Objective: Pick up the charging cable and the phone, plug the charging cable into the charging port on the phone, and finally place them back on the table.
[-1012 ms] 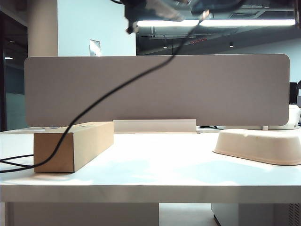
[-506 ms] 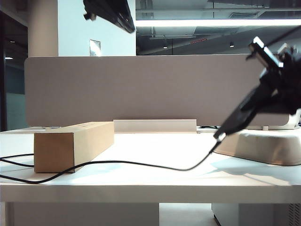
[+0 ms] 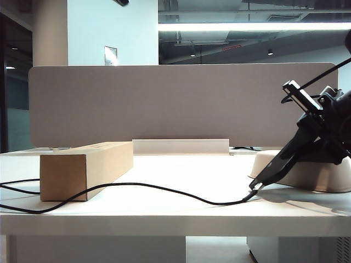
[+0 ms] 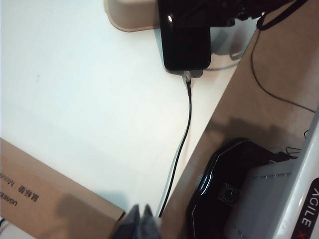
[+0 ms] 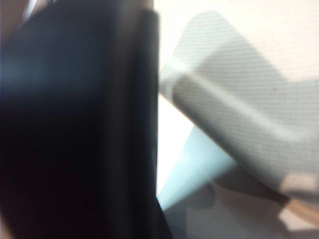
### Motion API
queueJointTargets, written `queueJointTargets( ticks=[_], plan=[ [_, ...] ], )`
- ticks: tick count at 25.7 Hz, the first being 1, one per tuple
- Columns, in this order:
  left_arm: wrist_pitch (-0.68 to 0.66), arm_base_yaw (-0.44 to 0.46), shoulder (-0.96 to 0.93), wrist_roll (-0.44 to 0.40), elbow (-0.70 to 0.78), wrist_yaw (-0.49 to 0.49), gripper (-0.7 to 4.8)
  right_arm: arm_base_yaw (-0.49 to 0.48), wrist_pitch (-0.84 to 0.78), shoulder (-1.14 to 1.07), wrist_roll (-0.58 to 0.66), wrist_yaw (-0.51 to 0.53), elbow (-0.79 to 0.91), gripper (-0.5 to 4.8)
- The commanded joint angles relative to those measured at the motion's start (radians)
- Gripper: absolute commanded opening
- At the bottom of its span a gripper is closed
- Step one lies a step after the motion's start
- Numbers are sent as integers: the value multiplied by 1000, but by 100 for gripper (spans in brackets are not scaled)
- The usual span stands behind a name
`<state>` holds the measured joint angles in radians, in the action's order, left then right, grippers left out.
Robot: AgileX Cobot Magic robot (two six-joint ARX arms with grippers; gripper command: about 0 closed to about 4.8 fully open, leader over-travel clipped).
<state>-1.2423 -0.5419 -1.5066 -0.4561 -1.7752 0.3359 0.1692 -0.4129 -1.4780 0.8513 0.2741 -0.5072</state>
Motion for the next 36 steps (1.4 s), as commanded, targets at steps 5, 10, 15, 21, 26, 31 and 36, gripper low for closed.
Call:
queueJointTargets(
  ticks=[5,10,15,21,26,31,36],
  plan=[
    [-40,1,67,4,-4,1,-6,-4,26,-3,-10,-124,-7,5],
    [-39,1,90,3,-4,1,-6,-15,136,-3,-10,-142,-7,102],
    [-40,1,91,3,-4,1,-6,-14,171,-3,-9,-141,-7,260],
    [-40,1,91,3,-4,0,-6,-14,227,-2,-10,-137,-7,310],
    [-51,2,91,3,-4,0,-6,-21,311,33,-11,-89,-7,321],
    [-50,2,91,-5,-4,-3,-6,-21,368,111,-39,-100,-7,321],
    [-43,14,91,-5,-4,-3,-6,-27,414,179,-70,-142,-7,320]
  ],
)
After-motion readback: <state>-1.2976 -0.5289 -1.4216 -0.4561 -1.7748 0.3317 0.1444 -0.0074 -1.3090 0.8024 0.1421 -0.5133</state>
